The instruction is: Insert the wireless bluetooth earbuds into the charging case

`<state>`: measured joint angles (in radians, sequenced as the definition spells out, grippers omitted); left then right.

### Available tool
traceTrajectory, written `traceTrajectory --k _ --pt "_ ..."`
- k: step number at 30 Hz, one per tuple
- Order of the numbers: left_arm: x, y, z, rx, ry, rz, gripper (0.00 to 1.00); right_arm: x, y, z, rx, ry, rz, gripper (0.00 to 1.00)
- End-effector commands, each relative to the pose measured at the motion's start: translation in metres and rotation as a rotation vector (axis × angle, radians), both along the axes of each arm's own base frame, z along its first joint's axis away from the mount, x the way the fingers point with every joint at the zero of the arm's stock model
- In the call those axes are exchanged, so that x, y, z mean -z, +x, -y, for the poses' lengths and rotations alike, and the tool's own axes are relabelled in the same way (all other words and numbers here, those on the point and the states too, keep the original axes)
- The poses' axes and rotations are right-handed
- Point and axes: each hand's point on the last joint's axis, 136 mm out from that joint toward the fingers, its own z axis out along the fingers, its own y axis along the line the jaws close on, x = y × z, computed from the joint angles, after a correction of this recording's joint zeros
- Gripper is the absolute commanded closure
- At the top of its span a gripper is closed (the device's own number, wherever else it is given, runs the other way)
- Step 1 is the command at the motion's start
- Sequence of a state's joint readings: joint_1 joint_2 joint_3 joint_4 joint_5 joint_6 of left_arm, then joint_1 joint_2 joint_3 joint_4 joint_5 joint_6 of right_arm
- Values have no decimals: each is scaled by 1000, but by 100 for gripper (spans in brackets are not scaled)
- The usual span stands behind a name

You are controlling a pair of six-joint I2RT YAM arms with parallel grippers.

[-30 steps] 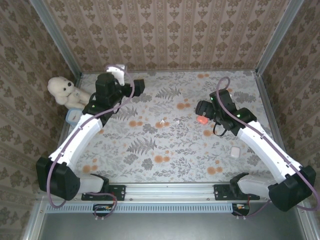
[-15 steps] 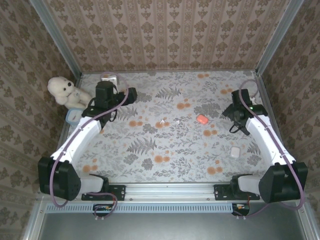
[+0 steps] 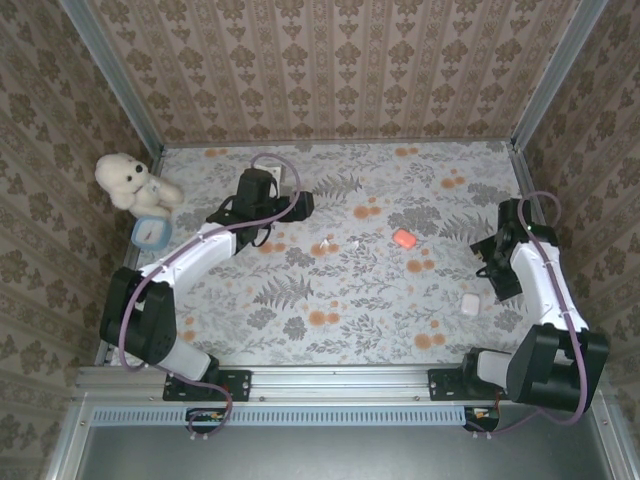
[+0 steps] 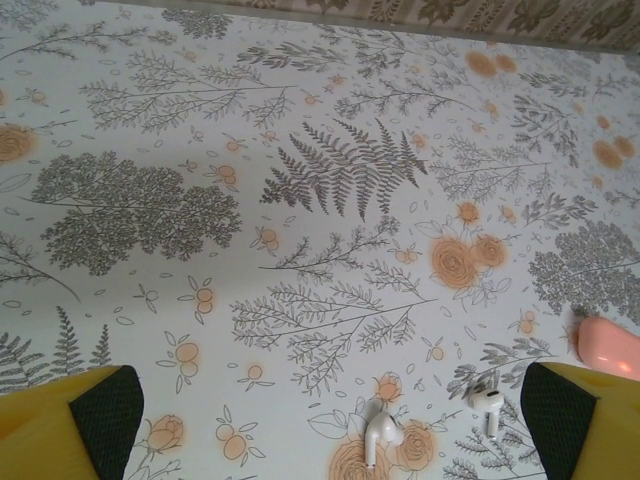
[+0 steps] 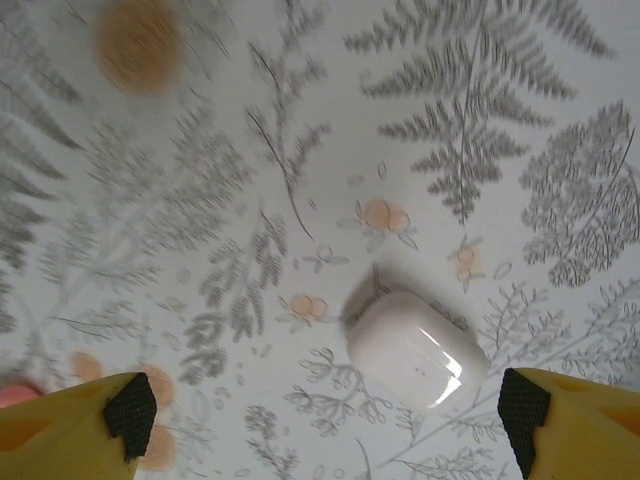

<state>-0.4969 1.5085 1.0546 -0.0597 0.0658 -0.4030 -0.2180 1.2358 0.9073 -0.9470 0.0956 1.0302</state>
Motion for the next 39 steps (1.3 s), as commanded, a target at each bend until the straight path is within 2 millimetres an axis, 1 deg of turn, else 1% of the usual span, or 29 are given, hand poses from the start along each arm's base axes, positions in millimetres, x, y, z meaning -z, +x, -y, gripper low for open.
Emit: traceTrajectory --k 1,6,14,19,23,25,29,32,33,35,37,39 --pt "-36 8 10 41 -41 82 0 20 -18 -18 4 50 -94 8" --pt "-41 5 7 52 -49 95 0 38 -24 -26 18 29 -157 7" --pt "-46 -2 2 58 -61 102 0 56 -15 -31 5 -16 -211 7" --pt "-48 -3 -2 57 -59 108 0 63 -8 -32 -10 -43 -244 6" --pt "-49 -3 -3 57 -55 110 0 69 -1 -40 -31 -27 -235 7" --pt "-51 -2 -3 60 -57 111 0 71 4 -48 -44 -8 -215 7" --pt "-51 -2 0 68 -71 108 0 68 19 -72 -81 36 -156 7" --pt "-51 -1 3 74 -81 105 0 56 33 -92 -129 57 -104 7" --pt "-53 -1 4 76 -85 106 0 49 36 -94 -143 48 -89 8" --pt "-53 0 5 79 -87 109 0 38 39 -95 -157 27 -60 8" --pt "-57 -1 8 87 -91 117 0 29 35 -86 -149 -11 -50 7" --pt "-58 -2 11 92 -94 120 0 24 27 -75 -134 -51 -57 7"
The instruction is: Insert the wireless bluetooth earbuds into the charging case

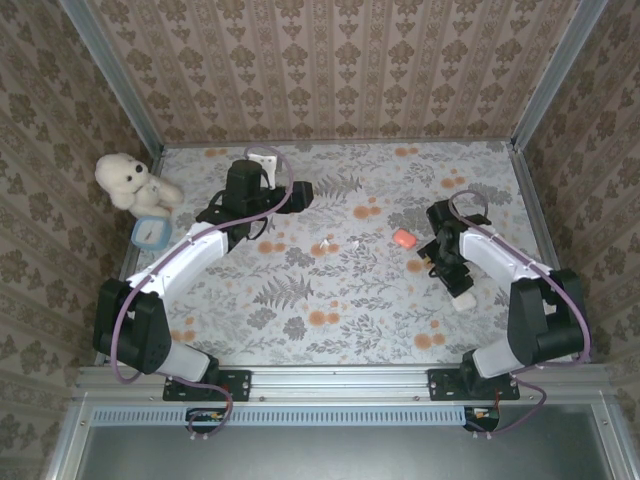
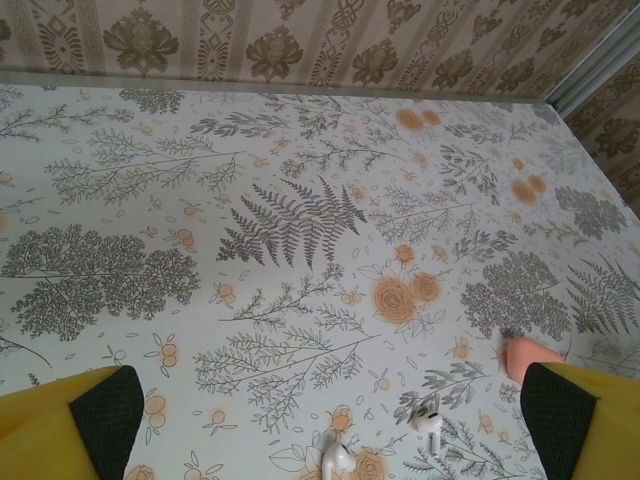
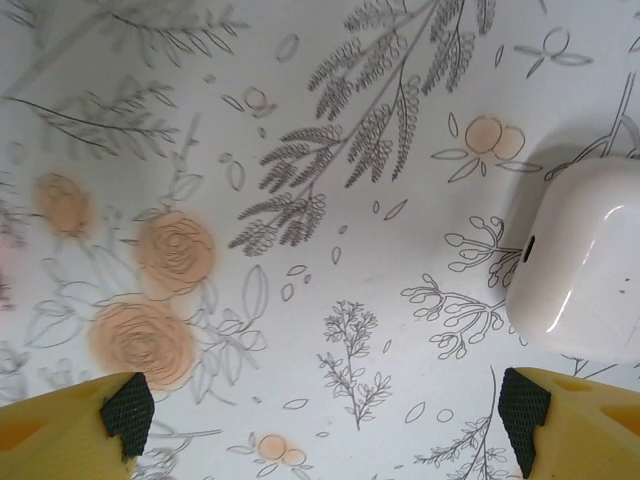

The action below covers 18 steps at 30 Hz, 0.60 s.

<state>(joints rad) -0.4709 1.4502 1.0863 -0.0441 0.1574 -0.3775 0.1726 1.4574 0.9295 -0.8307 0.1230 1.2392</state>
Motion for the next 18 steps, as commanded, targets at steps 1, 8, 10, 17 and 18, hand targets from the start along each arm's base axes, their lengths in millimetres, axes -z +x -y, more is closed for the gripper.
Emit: traceTrajectory --k 1,8,10,17,18 --pt "-14 0 8 30 -20 36 0 -15 -14 21 54 -69 -5 7" --pt "-19 -5 16 55 -17 41 0 -17 -38 48 25 -139 -79 4" --pt "-20 -6 17 59 -18 45 0 -18 -41 54 6 -166 -106 2" --pt "-28 -14 22 76 -15 56 0 -1 -31 73 55 -158 -128 2" --pt "-28 -16 22 76 -11 57 0 1 -29 74 71 -150 -127 2"
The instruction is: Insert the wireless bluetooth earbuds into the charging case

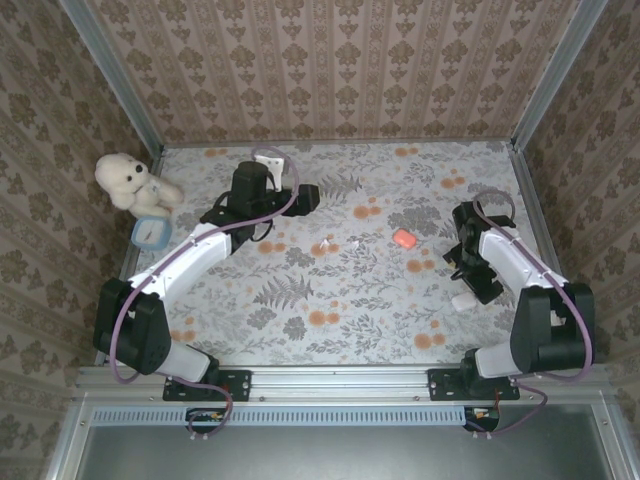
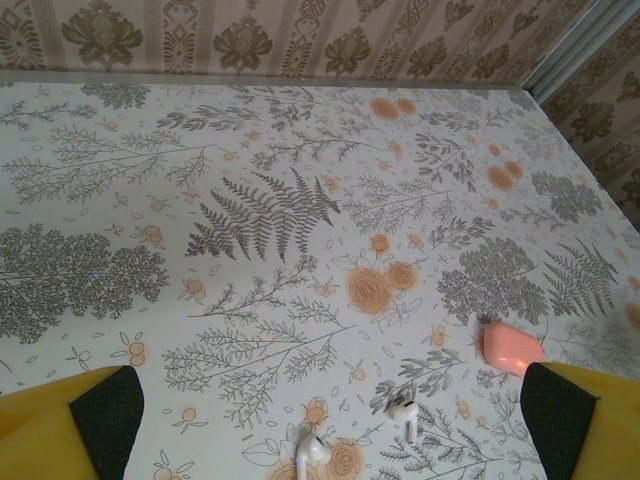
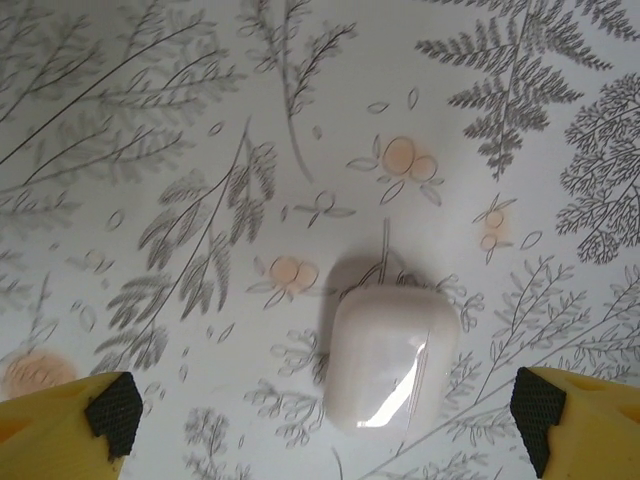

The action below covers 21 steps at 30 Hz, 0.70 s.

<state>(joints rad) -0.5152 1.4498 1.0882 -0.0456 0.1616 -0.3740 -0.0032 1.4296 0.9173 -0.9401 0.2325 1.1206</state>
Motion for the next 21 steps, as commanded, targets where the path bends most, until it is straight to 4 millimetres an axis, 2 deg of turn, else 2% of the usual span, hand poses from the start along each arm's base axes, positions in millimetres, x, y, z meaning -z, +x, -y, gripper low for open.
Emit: traceTrajectory --k 1,8,12,17,21 --pt "-30 -6 4 26 -12 59 0 8 3 9 16 -7 -21 2" --pt "-42 -16 -2 15 -7 89 0 27 15 -1 54 75 -19 4" --pt "-49 -21 -4 13 -6 106 0 37 14 -9 38 117 -38 5" --pt "-54 -28 -3 16 -7 120 0 41 5 -27 -13 149 -48 5" --pt "-57 -33 -2 23 -6 130 0 43 -11 -53 -47 185 -48 5"
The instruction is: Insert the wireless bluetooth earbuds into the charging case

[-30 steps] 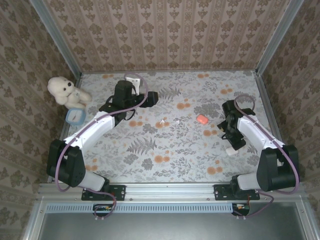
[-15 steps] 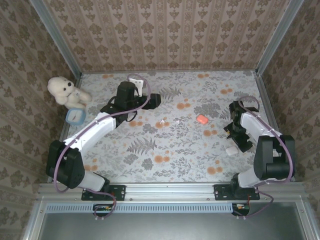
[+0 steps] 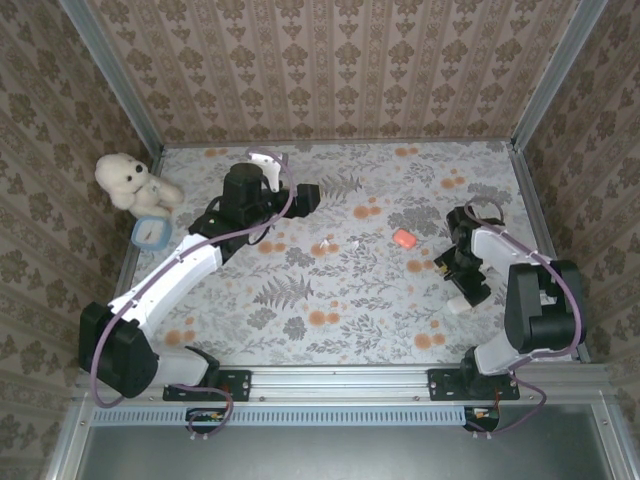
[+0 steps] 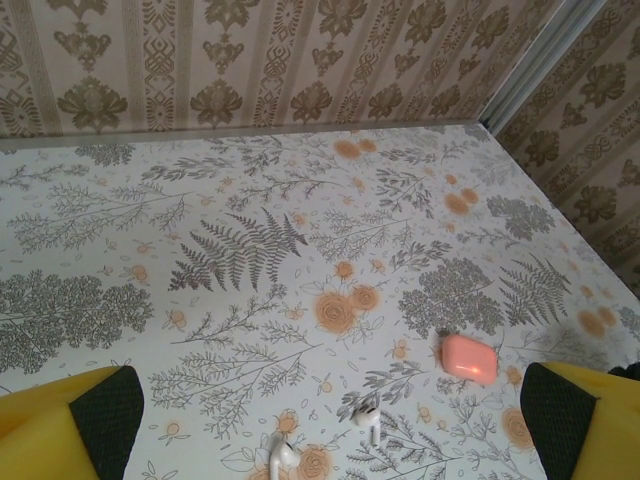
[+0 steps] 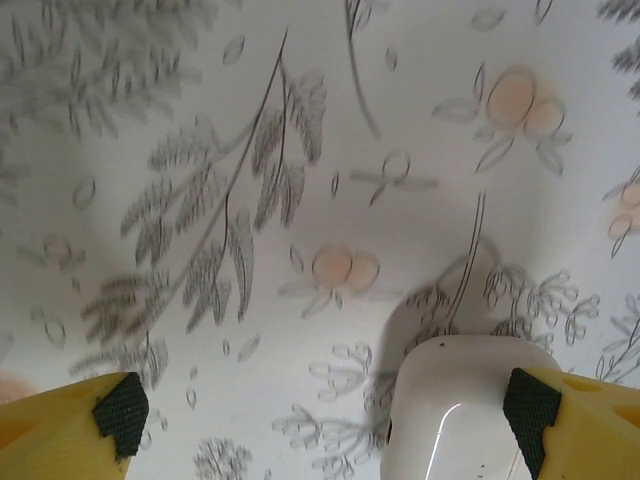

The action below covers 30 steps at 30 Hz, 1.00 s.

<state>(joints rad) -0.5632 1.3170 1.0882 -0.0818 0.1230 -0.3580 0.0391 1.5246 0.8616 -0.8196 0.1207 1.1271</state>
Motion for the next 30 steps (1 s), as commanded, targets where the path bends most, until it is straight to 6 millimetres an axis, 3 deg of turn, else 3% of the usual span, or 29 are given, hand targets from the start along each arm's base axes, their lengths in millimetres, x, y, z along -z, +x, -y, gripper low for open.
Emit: traceTrajectory --k 1,7,12,16,18,20,27,30 --pt "-10 -7 -2 3 18 31 0 6 -20 -30 -13 80 -12 5" --pt "-12 -12 4 20 20 40 0 -3 -23 -81 -57 138 90 6" --pt "-12 -15 11 39 21 41 0 -16 15 -146 -174 221 185 7" --pt "-13 -17 16 58 27 42 0 -58 42 -185 -369 197 276 7" --pt "-14 -17 18 64 33 46 0 -70 37 -184 -412 152 285 6" --pt "-15 -18 19 66 33 49 0 -70 24 -172 -409 118 275 6" --pt "-12 -20 18 69 41 50 0 -39 -39 -115 -310 33 204 6" --pt "-12 -20 18 71 47 51 0 -28 -53 -99 -271 12 204 6"
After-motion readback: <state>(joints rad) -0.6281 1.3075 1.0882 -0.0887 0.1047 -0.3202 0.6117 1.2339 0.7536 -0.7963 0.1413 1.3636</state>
